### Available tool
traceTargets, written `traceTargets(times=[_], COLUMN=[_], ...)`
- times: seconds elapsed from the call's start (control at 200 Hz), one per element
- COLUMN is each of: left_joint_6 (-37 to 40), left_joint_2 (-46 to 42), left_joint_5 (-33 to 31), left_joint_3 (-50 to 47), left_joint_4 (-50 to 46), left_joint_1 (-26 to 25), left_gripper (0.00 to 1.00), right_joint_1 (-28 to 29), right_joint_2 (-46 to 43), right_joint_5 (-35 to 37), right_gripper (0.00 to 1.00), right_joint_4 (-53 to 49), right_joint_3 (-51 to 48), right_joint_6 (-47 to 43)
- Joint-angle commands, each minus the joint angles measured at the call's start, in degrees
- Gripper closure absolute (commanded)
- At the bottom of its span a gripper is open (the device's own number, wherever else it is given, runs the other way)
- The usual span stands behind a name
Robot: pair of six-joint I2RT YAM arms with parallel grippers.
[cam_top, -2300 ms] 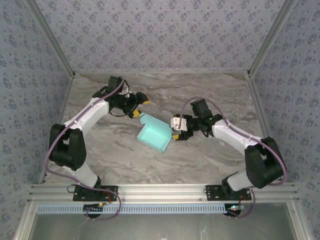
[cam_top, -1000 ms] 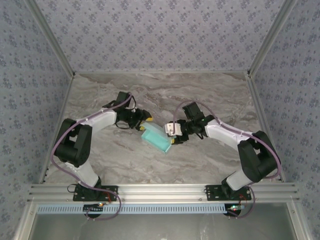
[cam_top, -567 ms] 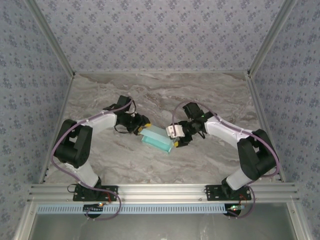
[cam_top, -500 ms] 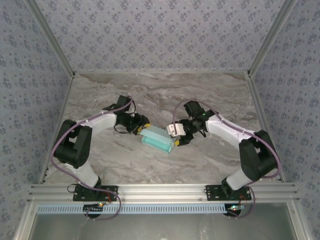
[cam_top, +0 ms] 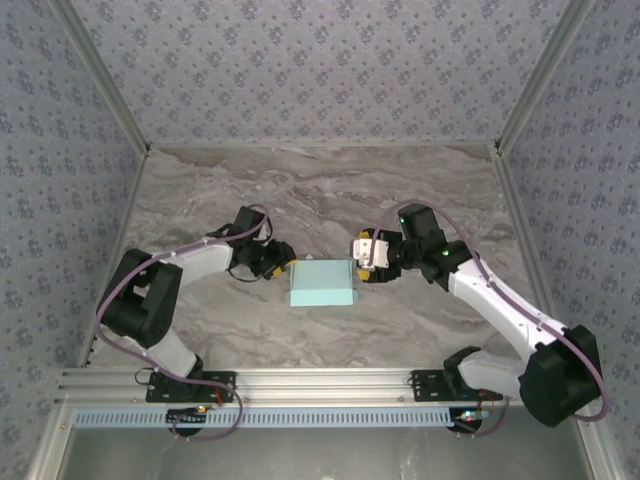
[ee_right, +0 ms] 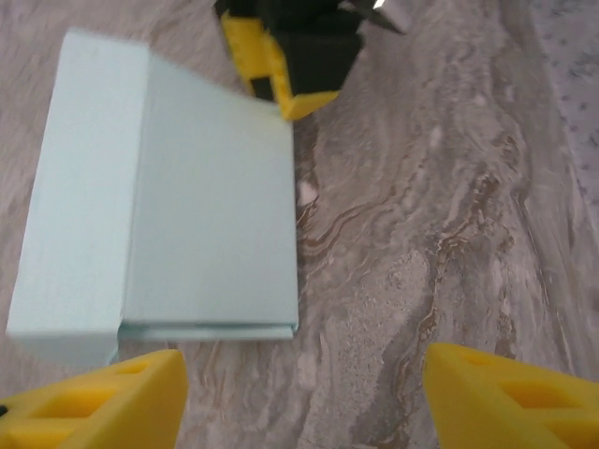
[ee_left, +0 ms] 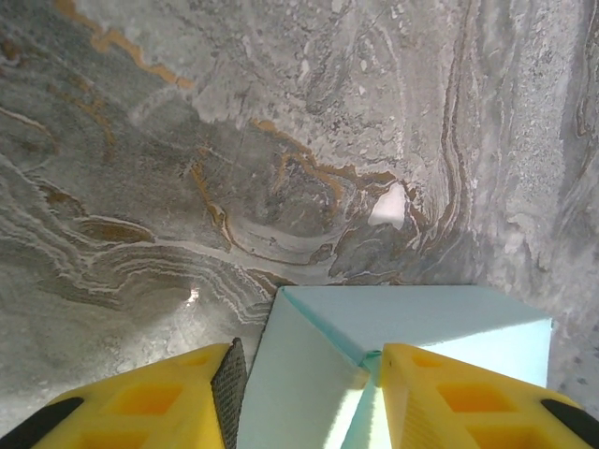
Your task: Fold the paper box
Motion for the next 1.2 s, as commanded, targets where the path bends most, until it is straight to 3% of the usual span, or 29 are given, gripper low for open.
traceTargets(times=[0.0,0.185,0.325,0.47,0.675,0.994,1.074,1.194], left_joint_6=[2.25,3.72,2.86,2.91,4.22,11.54,15.71,18.63], left_joint_2=[0.08,-1.87,-1.89,-2.21,-4.11,-8.73,-10.27,-11.82], left_joint_5=[-6.65,-9.96,-8.8,-6.85,-5.75,3.52,7.55,8.41], left_joint_3=[-1.41,-2.51,-3.5,-3.19,-2.3,-1.7,-1.5,-3.67], left_joint_4=[-1.41,-1.71,-0.12,0.68,-0.72,-3.13,-5.42,-7.77], left_joint_1=[-1.75,-1.88,-1.87,-1.48,-0.32,4.88,4.43,2.04], left_gripper=[0.56,0.55,0.54,0.52,0.49,0.41,0.42,0.37], right_joint_1=[1.74,2.06,3.06,8.61,7.13,6.45,6.11,6.2], right_joint_2=[-0.47,3.24,8.61,14.17,16.89,21.2,20.01,17.93], right_joint_5=[4.87,16.98,16.37,20.78,17.82,18.55,16.56,10.15], right_gripper=[0.3,0.3,0.3,0.3,0.29,0.3,0.3,0.29], right_joint_4=[9.39,13.72,19.62,19.16,17.08,14.26,10.88,7.81], right_joint_3=[-0.94,-4.07,-6.76,-3.77,-2.25,-0.55,1.86,4.38], right_joint_6=[19.78,35.17,37.0,32.06,27.21,17.45,17.58,18.34])
